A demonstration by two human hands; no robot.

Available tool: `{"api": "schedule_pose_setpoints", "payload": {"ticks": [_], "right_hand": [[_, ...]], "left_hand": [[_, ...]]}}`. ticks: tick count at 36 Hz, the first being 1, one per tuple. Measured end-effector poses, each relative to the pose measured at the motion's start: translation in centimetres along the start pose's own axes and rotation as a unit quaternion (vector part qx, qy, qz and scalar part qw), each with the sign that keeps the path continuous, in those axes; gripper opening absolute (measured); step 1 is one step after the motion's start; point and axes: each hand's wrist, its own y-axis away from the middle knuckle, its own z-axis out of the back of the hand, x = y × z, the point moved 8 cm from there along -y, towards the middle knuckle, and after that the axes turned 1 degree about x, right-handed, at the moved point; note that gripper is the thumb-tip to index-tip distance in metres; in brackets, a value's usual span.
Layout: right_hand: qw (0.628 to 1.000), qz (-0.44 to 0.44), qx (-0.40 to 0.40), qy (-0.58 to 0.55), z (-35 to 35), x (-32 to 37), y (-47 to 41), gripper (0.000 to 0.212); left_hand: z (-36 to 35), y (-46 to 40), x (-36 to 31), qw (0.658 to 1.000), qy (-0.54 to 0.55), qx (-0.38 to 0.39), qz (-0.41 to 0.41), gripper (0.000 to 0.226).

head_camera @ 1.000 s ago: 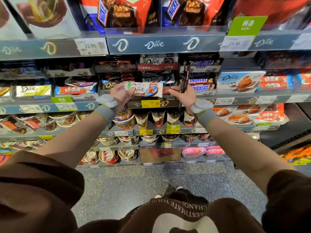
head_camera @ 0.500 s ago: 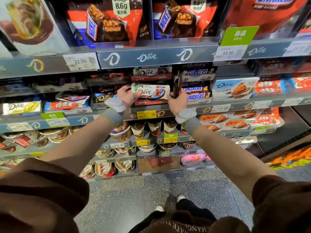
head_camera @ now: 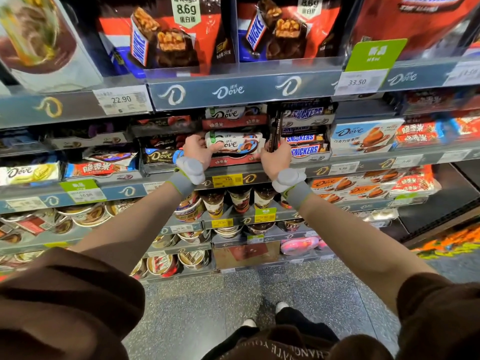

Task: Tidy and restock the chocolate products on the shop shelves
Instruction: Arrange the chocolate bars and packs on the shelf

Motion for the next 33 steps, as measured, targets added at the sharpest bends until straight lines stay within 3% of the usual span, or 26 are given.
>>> {"api": "schedule_pose_setpoints", "payload": {"ticks": [4, 8, 14, 24, 28, 33], "right_hand": [[1.0, 0.012, 0.027, -0.009, -0.2, 0.3, -0.3, 0.023], [0.997, 0.011, 0.069, -0.025, -0.8, 0.4, -0.7, 0.039], [0.995, 0.022, 0.09, -0.019, -1.1, -0.2, -1.7, 0.032], [0.989, 0.05, 0.13, 0.057, -0.6, 1.3, -0.8, 0.03], [0.982, 0.064, 0.151, 0.095, -0.8, 2.0, -0.5, 0.012], [0.98, 0.061, 0.149, 0.114, -1.0, 2.3, -0.7, 0.011]], "left_hand": [[0.2, 0.0, -0.3, 1.0, 0.014, -0.016, -0.004, 0.043], [0.2, -0.1, 0.2, 0.999, 0.048, -0.005, 0.01, 0.055], [-0.4, -0.6, 1.4, 0.998, 0.061, 0.006, 0.025, 0.067], [-0.2, 0.2, -0.4, 0.997, -0.047, -0.046, -0.037, 0.042], [-0.3, 0.3, -0.1, 0.996, -0.08, -0.039, -0.019, 0.041], [-0.6, 0.2, -0.1, 0.99, -0.136, -0.013, -0.016, 0.056]]}}
